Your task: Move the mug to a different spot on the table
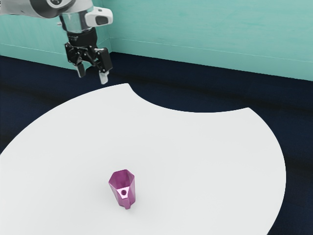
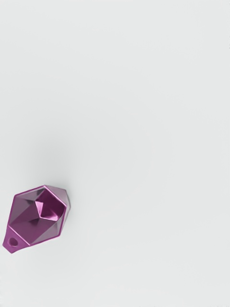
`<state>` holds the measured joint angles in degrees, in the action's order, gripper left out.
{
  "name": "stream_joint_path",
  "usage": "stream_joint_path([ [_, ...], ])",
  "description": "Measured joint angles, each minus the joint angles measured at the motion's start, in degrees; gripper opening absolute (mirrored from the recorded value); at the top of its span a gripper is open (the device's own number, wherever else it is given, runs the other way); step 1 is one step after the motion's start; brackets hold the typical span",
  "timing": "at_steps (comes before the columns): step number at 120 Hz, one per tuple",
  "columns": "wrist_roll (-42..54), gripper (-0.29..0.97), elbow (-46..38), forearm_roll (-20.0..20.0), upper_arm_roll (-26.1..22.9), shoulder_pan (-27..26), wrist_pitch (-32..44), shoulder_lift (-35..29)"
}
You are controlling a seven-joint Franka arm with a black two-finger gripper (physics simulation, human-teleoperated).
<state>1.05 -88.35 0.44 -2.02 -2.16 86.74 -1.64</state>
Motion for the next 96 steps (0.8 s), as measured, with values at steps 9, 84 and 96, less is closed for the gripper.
stream_joint_path([
  [9, 0.02, 0.68, 0.00, 0.00, 0.00, -0.49, -0.01, -0.04],
  [84, -1.56, 0.68, -27.76, 1.04, 2.15, 0.05, 11.28, -10.77],
  [96, -2.29, 0.68, -34.02, 0.10, 2.64, 0.08, 17.40, -11.12],
])
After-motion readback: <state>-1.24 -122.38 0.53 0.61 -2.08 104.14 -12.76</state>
